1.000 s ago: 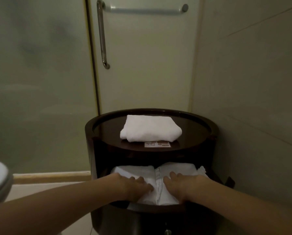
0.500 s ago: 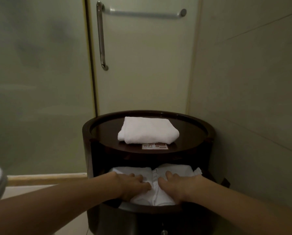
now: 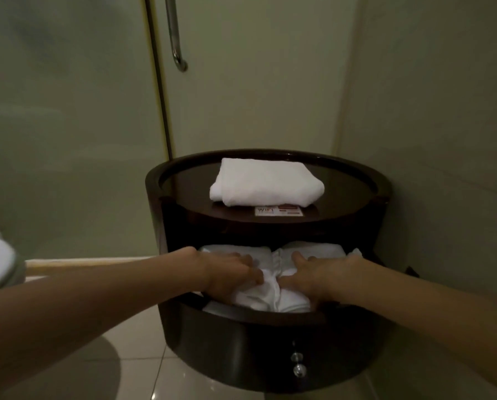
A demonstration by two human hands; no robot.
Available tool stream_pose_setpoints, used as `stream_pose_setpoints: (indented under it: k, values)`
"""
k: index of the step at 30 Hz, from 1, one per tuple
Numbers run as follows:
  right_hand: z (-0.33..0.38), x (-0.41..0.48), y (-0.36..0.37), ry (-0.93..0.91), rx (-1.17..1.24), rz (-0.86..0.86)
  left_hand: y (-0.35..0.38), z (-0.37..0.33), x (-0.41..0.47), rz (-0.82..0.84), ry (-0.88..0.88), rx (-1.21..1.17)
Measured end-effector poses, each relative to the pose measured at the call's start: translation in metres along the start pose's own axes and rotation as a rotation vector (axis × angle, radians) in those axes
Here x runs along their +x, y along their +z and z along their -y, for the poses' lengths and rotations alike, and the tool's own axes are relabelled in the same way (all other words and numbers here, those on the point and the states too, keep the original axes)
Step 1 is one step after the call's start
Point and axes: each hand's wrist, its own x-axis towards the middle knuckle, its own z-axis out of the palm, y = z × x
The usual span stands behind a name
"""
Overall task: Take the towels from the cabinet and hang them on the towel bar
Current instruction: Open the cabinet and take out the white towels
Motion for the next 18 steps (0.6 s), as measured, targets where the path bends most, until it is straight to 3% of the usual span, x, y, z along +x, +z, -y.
stream_pose_setpoints:
  k: [8, 18]
  values:
    - [0.003, 0.011, -0.007, -0.009, 0.005, 0.072, 0.001, -0.006, 0.007, 0.088, 0.019, 0.095]
    - [-0.015, 0.0, -0.009, -0.09, 0.103, -0.017, -0.002, 0.011, 0.001, -0.049, 0.038, -0.063]
